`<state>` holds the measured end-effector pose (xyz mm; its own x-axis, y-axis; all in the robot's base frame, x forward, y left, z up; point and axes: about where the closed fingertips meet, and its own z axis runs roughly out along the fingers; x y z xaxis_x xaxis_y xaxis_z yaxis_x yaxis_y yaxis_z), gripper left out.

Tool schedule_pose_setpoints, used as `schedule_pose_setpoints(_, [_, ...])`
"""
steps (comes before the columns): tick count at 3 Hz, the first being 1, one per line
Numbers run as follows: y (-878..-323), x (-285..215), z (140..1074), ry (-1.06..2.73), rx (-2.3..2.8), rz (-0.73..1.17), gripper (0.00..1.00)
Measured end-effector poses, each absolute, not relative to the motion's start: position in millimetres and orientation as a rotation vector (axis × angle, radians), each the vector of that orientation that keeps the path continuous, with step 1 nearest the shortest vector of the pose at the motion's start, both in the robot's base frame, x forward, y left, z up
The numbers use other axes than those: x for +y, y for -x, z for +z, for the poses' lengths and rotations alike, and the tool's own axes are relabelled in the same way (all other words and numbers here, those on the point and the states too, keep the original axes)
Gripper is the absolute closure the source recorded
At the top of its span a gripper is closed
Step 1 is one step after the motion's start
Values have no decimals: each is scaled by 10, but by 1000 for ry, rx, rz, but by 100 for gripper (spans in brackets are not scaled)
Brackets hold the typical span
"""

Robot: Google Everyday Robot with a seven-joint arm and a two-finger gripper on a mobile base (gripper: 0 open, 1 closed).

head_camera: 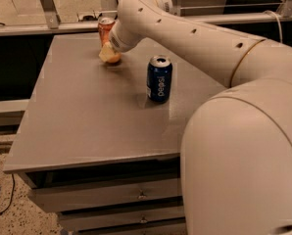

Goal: Move orange near pepsi can

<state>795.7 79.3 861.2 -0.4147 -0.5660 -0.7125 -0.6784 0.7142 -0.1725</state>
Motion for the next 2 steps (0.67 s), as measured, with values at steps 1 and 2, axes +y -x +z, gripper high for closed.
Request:
schedule_pose_setpoints(1, [-7968, 742, 8726, 925, 2099, 182, 64])
schedule_pose_setpoints(2, [-7964, 626, 8955, 914, 2046, 162, 87])
